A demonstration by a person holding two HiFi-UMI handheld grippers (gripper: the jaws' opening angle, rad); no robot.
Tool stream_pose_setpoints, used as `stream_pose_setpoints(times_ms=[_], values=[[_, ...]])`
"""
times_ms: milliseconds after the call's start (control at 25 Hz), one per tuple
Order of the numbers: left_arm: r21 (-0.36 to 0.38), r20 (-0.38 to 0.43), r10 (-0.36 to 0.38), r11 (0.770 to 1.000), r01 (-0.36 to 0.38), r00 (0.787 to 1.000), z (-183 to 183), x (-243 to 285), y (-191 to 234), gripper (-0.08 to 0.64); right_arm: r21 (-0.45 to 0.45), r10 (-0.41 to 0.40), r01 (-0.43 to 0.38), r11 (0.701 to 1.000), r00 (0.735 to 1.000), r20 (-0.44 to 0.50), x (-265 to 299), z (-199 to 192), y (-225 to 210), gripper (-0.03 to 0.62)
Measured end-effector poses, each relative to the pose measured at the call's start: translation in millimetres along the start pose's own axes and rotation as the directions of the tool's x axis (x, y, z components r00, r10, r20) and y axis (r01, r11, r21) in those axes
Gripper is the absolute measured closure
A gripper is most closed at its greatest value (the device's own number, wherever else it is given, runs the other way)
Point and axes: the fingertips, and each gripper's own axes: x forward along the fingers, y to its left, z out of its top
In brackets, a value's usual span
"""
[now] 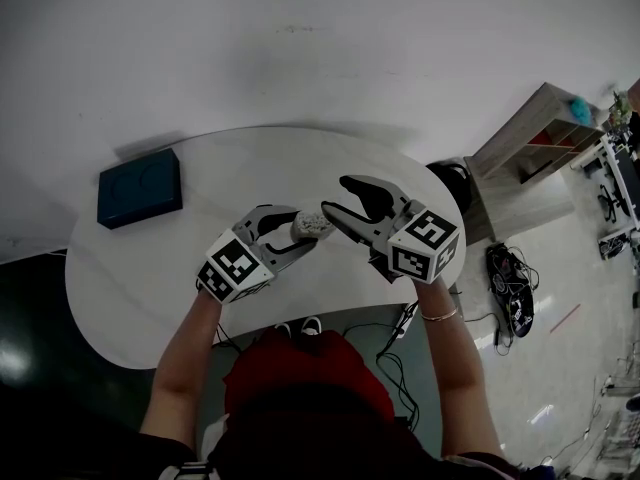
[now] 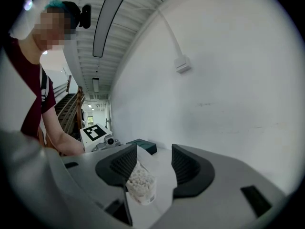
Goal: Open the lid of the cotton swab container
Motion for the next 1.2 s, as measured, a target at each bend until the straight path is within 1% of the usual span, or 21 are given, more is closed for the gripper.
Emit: stream_pose_setpoints(times_ms=[240,360,600,760,1080,1200], values=[[-0.064,0.02,0.021,0.998,-0.02,1.0,-4,-1,5,0.334,0.059,-0.025,0.021,0.998,0.998,0.064,-4,11,-5,0.353],[-0.089,0.03,0.038,0.995,-0.036,0.999,-6,-4,10,0.334,0.092,-0.058,0.048,0.995,0.993,0.103,-10,16,-8,0.353],[-0.111,0.028,0.082,0.991,-0.079,0.996,-9,-8,20,0.336,0.179,-0.13,0.1,0.979,0.977,0.169,-20,16,-13,0.353],[-0.12,0.03,0.105,0.988,-0.101,0.994,-10,-9,24,0.336,0.229,-0.203,0.16,0.96,0.963,0.178,-26,7,-16,0.353],[-0.138,0.053,0.134,0.982,-0.126,0.99,-7,-13,32,0.337,0.301,-0.292,0.228,0.926,0.938,0.186,-35,-13,-11,0.353],[-0.138,0.06,0.146,0.981,-0.136,0.988,-5,-13,33,0.337,0.318,-0.311,0.245,0.916,0.934,0.175,-36,-23,-7,0.353]])
